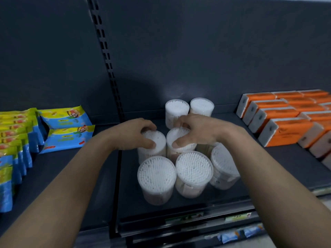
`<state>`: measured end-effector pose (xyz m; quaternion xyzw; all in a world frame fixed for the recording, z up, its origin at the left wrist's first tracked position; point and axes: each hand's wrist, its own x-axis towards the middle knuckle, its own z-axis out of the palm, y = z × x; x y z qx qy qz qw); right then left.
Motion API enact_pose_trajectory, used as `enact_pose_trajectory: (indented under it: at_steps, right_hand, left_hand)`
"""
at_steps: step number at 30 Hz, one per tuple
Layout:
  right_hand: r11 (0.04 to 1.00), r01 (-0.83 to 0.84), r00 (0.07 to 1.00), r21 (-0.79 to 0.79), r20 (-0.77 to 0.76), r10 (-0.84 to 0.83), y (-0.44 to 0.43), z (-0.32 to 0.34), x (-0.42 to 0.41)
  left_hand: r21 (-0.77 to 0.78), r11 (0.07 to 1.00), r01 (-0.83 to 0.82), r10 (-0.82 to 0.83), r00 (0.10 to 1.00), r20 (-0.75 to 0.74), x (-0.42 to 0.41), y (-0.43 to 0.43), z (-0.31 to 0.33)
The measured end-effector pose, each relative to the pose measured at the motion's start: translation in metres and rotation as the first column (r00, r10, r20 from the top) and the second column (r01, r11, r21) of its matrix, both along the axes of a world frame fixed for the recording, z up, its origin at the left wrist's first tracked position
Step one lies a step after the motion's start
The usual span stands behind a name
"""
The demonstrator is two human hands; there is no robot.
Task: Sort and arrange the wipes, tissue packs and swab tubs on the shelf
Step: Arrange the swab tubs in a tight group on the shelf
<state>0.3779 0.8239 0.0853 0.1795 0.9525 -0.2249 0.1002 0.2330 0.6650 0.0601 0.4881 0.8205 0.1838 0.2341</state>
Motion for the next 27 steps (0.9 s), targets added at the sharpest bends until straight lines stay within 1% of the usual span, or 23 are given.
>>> enact_pose_trajectory:
  at_steps: [2,4,5,7,9,11,14,18,21,24,27]
  right_hand:
    - [0.996,0.078,0.989,-0.033,-0.125,-0.081,0.008,0.001,-0.001]
    - [0.985,0.172,0.956,0.032,-0.246,-0.159,0.023,0.001,0.001]
    - [0.973,0.219,0.939,0.074,-0.287,-0.189,0.032,0.002,0.002]
    - [0.947,0.298,0.914,0.122,-0.322,-0.247,0.051,0.0,0.004]
    - [0.923,0.338,0.912,0.183,-0.308,-0.272,0.072,-0.005,0.003]
    - [0.913,0.356,0.915,0.199,-0.271,-0.297,0.089,-0.01,-0.002]
    - [0.925,0.329,0.936,0.19,-0.191,-0.294,0.105,-0.013,-0.01]
    - [0.951,0.27,0.959,0.149,-0.133,-0.251,0.119,-0.017,-0.023]
    - [0.959,0.247,0.966,0.139,-0.117,-0.231,0.122,-0.021,-0.03]
    - [0.961,0.221,0.972,0.164,-0.12,-0.203,0.121,-0.021,-0.036]
    - [0.984,0.129,0.988,0.123,-0.1,-0.116,0.117,-0.02,-0.038]
  left_hand:
    - [0.043,0.999,-0.001,0.0,1.0,0.018,-0.004,0.004,0.001]
    - [0.142,0.989,-0.053,0.048,0.998,0.037,-0.008,0.012,0.003]
    - [0.187,0.98,-0.068,0.066,0.998,0.013,-0.009,0.018,0.004]
    - [0.266,0.961,-0.078,0.097,0.993,-0.061,-0.012,0.033,0.006]
    - [0.305,0.949,-0.078,0.118,0.987,-0.114,-0.013,0.052,0.008]
    - [0.244,0.968,-0.062,0.102,0.983,-0.152,-0.016,0.073,0.008]
    - [0.121,0.99,-0.069,0.089,0.982,-0.169,-0.02,0.104,0.008]
    - [0.043,0.993,-0.111,0.118,0.971,-0.209,-0.018,0.134,0.004]
    - [-0.007,0.99,-0.14,0.136,0.97,-0.201,-0.014,0.142,0.004]
    - [-0.11,0.975,-0.193,0.17,0.967,-0.189,-0.013,0.138,0.007]
    - [-0.196,0.948,-0.252,0.196,0.944,-0.266,-0.017,0.131,0.008]
